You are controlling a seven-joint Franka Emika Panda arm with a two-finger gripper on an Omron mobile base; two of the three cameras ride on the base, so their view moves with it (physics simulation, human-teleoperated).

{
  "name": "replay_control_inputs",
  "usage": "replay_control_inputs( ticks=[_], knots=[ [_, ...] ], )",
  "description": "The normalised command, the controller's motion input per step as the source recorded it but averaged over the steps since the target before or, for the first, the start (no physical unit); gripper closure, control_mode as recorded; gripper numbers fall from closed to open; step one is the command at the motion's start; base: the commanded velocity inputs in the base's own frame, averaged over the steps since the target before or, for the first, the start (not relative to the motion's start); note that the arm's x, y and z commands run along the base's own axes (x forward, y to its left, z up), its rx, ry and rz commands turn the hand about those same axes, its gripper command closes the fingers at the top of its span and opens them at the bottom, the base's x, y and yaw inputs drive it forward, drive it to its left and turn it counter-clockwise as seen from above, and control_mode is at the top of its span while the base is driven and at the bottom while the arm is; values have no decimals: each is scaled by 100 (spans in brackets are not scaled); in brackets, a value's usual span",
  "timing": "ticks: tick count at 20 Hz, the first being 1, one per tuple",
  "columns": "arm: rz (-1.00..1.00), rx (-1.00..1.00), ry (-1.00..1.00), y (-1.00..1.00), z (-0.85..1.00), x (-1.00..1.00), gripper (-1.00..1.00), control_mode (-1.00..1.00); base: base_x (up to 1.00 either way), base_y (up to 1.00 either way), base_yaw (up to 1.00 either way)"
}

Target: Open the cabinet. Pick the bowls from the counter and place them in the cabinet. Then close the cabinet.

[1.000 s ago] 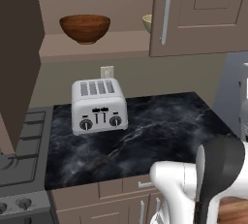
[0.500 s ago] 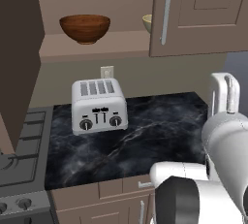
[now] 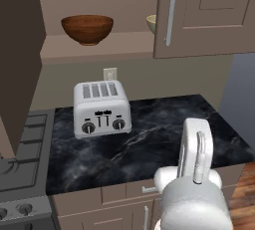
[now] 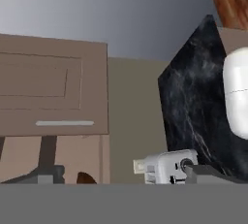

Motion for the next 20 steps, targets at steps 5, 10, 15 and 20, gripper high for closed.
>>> replay_control_inputs(
  ticks=[5,10,15,20],
  knots=[
    [-7,-3,-27,89,-3,-28,-100,-100,0,0,0],
    [-11,-24,-27,92,0,-2,-100,-100,0,0,0],
    [-10,-20,-9,66,0,0,-100,-100,0,0,0],
    [-3,-5,13,12,0,5,-100,-100,0,0,0]
  ],
)
